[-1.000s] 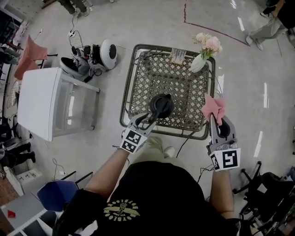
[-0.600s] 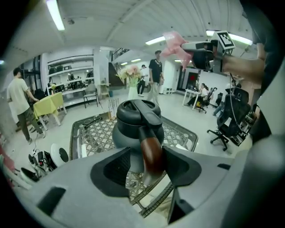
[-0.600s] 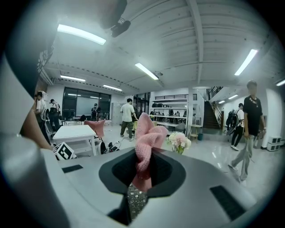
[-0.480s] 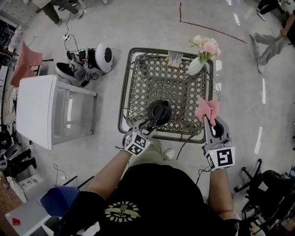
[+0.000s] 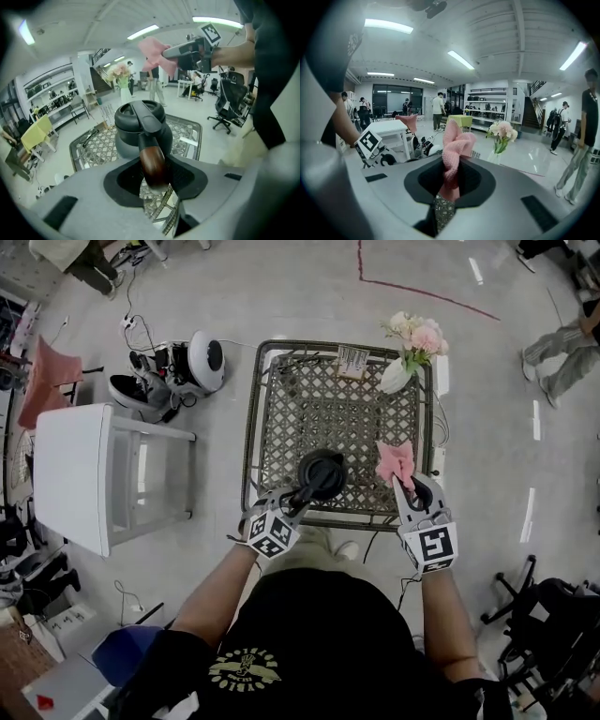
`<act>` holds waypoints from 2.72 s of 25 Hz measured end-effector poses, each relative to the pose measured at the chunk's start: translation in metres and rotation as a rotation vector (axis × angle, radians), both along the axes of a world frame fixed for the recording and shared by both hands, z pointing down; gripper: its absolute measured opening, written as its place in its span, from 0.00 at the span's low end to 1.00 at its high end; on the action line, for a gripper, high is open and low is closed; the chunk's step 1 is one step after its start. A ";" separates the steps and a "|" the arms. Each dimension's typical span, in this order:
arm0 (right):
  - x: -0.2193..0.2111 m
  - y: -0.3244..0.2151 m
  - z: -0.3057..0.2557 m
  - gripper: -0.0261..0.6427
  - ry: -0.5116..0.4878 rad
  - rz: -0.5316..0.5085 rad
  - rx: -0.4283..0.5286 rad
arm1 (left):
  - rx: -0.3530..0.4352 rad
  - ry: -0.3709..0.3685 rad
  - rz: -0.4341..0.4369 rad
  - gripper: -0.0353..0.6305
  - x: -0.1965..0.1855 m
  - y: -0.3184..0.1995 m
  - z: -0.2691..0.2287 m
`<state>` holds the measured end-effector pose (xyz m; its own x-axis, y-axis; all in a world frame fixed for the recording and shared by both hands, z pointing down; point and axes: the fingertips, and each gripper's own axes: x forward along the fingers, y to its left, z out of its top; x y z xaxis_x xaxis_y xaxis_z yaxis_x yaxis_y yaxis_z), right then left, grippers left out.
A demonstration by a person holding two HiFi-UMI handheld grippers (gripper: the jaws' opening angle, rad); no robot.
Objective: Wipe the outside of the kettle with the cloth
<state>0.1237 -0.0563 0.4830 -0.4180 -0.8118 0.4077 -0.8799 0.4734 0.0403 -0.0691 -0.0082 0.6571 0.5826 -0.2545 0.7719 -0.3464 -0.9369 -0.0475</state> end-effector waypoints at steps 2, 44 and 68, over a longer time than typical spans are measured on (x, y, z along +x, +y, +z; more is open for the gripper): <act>-0.005 0.000 0.014 0.10 0.010 -0.010 -0.032 | 0.022 -0.026 0.021 0.25 -0.005 -0.009 0.001; -0.093 0.003 0.258 0.10 0.436 -0.513 -0.394 | 0.097 -0.017 0.055 0.21 -0.024 -0.041 0.001; -0.096 0.003 0.241 0.10 0.353 -0.551 -0.302 | 0.063 -0.059 0.165 0.21 -0.025 -0.043 0.006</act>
<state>0.0279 -0.0530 0.7235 -0.5359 -0.3517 0.7675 -0.4688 0.8800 0.0759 -0.0941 -0.0507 0.6630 0.5745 -0.2082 0.7916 -0.1827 -0.9753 -0.1240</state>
